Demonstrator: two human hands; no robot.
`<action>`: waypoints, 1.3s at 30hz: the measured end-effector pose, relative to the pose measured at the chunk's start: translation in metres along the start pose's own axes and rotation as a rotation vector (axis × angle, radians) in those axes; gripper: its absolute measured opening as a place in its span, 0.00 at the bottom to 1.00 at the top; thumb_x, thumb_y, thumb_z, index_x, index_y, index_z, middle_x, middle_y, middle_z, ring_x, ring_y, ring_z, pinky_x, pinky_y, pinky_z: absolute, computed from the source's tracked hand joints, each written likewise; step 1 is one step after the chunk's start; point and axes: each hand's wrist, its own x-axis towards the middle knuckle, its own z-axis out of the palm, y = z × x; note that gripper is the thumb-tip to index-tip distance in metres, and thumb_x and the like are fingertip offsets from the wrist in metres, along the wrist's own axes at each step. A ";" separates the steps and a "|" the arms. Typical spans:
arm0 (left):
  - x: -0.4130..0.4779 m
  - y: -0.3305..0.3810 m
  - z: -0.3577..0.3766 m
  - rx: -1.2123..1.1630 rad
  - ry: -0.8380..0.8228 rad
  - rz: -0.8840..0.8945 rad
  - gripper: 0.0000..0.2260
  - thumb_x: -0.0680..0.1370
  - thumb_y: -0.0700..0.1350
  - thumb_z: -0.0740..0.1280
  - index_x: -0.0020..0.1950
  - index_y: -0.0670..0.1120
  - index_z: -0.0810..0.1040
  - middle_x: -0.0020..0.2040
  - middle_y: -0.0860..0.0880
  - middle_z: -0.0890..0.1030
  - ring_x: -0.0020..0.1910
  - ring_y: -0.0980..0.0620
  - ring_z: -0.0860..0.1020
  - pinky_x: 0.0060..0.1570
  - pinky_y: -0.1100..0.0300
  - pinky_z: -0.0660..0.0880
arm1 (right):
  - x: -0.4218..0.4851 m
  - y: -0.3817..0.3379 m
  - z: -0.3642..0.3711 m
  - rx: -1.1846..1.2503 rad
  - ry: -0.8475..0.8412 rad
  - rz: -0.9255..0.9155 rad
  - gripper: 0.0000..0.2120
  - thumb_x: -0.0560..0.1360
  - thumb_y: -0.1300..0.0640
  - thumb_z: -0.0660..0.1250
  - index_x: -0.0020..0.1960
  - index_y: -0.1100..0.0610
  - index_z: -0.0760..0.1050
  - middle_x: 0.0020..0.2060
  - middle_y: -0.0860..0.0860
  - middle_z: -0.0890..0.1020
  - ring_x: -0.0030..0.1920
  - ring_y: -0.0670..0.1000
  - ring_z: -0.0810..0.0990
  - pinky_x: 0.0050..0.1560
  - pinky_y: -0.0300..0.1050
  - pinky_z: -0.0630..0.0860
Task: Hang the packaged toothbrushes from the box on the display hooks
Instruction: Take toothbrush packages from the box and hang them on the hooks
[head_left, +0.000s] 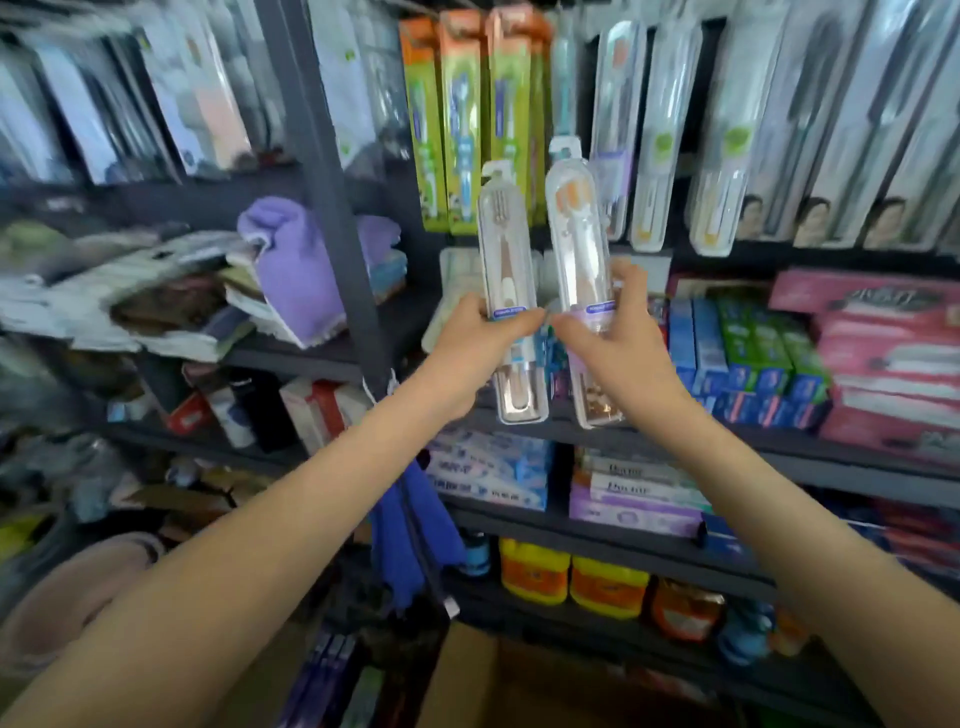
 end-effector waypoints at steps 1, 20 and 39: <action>0.010 0.011 -0.009 0.014 0.002 0.028 0.09 0.75 0.47 0.72 0.48 0.46 0.73 0.43 0.49 0.80 0.39 0.58 0.80 0.35 0.65 0.75 | 0.012 -0.009 0.003 -0.019 0.020 -0.044 0.29 0.77 0.56 0.67 0.72 0.53 0.56 0.62 0.48 0.74 0.57 0.37 0.75 0.58 0.32 0.71; 0.146 0.060 -0.116 -0.011 -0.121 0.334 0.13 0.74 0.48 0.73 0.53 0.47 0.72 0.50 0.47 0.79 0.48 0.50 0.80 0.50 0.51 0.77 | 0.134 -0.041 0.041 -0.334 0.588 -0.118 0.38 0.76 0.56 0.66 0.78 0.44 0.48 0.75 0.50 0.63 0.52 0.51 0.75 0.54 0.50 0.73; 0.133 0.085 -0.012 0.043 -0.216 0.361 0.36 0.75 0.55 0.71 0.76 0.43 0.59 0.72 0.46 0.67 0.69 0.47 0.68 0.60 0.57 0.68 | 0.144 -0.060 -0.002 -0.529 0.482 -0.089 0.37 0.77 0.54 0.65 0.79 0.47 0.47 0.67 0.56 0.68 0.51 0.48 0.69 0.52 0.41 0.66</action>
